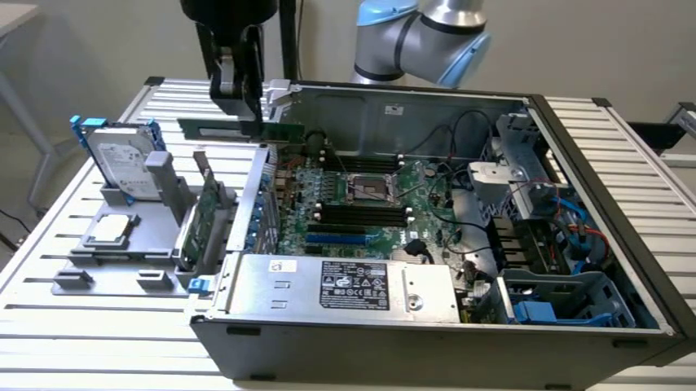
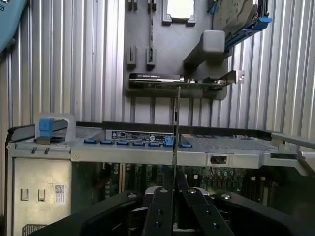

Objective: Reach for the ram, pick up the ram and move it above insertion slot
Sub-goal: 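Pick up the ram and move it above insertion slot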

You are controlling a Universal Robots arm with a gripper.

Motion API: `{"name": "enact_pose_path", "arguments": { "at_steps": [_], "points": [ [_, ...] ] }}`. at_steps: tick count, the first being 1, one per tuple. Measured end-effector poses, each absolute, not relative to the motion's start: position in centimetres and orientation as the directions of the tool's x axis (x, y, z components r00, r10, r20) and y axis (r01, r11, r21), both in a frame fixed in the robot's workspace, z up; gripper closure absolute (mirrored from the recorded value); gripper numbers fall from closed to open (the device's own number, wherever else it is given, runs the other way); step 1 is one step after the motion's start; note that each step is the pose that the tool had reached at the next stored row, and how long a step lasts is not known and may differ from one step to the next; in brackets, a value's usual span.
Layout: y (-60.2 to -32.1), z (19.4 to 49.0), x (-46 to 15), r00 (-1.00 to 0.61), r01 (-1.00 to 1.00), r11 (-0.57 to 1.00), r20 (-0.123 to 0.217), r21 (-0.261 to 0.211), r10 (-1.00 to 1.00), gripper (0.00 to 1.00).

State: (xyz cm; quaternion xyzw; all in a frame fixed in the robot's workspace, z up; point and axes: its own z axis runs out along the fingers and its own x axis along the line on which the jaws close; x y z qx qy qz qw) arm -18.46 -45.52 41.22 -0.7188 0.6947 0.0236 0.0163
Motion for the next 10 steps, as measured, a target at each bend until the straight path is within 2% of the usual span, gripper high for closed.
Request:
{"name": "enact_pose_path", "arguments": {
  "at_steps": [10],
  "points": [
    [-44.8,41.2,-14.0,0.034,-0.999,-0.034,-0.057,0.009,-0.998,0.87]
  ]
}}
